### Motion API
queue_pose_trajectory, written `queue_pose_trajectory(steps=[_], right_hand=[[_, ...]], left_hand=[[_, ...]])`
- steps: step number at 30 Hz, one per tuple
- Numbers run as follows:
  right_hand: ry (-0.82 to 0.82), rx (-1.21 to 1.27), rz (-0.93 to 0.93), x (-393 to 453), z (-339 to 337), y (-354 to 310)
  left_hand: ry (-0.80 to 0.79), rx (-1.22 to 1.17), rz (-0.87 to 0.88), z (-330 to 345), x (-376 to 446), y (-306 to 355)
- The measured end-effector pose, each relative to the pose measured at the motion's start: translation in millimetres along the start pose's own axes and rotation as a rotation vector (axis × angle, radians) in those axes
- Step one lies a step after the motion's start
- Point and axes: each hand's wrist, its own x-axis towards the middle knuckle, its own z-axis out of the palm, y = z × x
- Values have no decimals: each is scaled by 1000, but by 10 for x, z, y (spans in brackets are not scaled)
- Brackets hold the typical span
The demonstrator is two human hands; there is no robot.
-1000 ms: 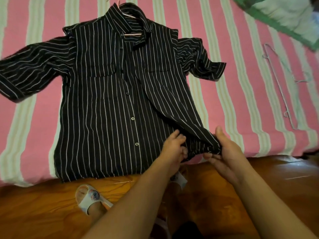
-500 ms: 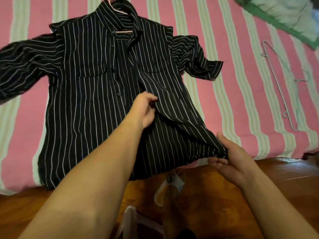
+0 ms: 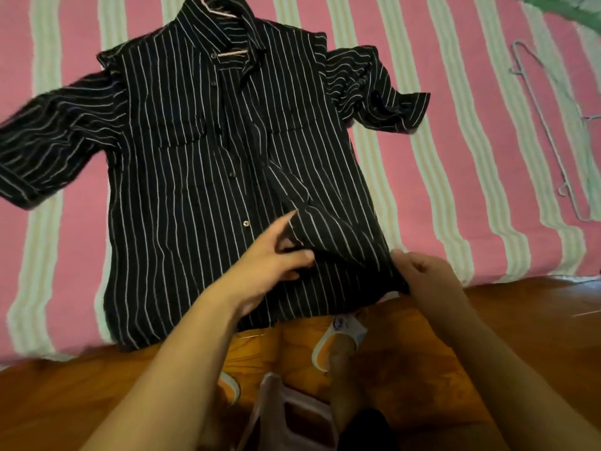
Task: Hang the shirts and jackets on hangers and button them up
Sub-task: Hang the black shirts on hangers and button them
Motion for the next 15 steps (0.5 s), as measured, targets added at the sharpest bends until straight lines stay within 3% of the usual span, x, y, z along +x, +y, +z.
queue_pose_trajectory(steps=[2, 6, 10, 12, 15], right_hand=[[25, -90, -17, 6, 98, 96], [-12, -186, -45, -26, 172, 190], [-168, -312, -120, -90, 218, 285], [-145, -329, -150, -86, 216, 345], [-25, -302, -106, -59, 160, 376]], left_hand=[[7, 48, -27, 77, -59, -283], [356, -122, 68, 142, -201, -557], [443, -207, -134, 231, -166, -736], [421, -112, -193, 355, 3, -722], [537, 236, -254, 580, 317, -597]])
